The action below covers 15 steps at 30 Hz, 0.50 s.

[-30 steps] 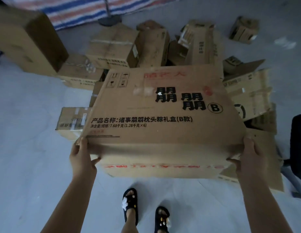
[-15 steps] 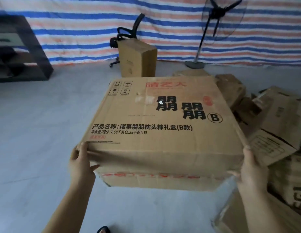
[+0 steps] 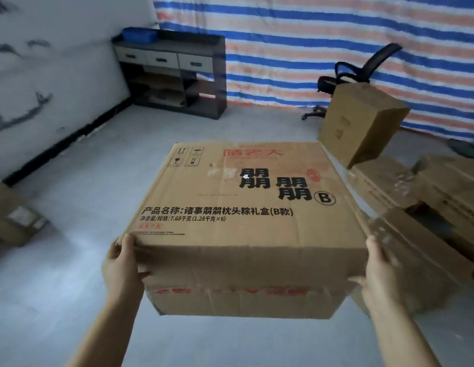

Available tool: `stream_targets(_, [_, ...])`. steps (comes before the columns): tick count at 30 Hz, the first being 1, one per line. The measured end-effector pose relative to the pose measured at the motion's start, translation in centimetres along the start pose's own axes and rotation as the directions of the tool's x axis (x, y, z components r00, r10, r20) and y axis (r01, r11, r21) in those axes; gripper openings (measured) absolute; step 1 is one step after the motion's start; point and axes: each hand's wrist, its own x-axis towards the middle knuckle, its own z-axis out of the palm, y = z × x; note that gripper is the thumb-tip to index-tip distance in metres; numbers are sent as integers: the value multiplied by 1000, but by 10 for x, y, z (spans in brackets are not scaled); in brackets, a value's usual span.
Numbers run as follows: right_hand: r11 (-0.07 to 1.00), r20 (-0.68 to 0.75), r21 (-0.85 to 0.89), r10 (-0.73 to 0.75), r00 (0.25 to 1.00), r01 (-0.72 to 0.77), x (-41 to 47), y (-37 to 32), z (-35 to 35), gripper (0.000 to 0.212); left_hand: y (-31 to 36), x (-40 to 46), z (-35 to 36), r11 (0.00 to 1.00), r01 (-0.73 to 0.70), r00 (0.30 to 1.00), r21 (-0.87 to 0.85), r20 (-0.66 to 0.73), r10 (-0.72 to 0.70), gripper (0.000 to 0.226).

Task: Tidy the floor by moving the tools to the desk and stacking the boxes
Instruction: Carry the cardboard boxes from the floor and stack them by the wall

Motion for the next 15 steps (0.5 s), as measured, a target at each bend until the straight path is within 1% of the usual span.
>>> stream_targets(4, [999,111,-42,-7,994,12,-13,-5,90,34,24,54,-37,1000,-4,993,-31,-120,1,13])
stream_targets(7, [996,176,-82,-19,984,34,-17,-11,151,36,33,88,-55,998,-24,976,-55,-219,12,13])
stream_targets(10, [993,244,-111,-5,970,33,-12,-15,205,37,41,115,-62,999,-37,953,-37,-301,24,13])
stream_targets(12, [992,276,-123,-2,961,37,-4,-18,238,37,42,132,-63,999,-30,941,-37,-338,16,16])
stream_targets(15, [988,353,-138,-15,936,68,15,-27,308,36,48,175,-56,997,-38,912,-68,-410,7,24])
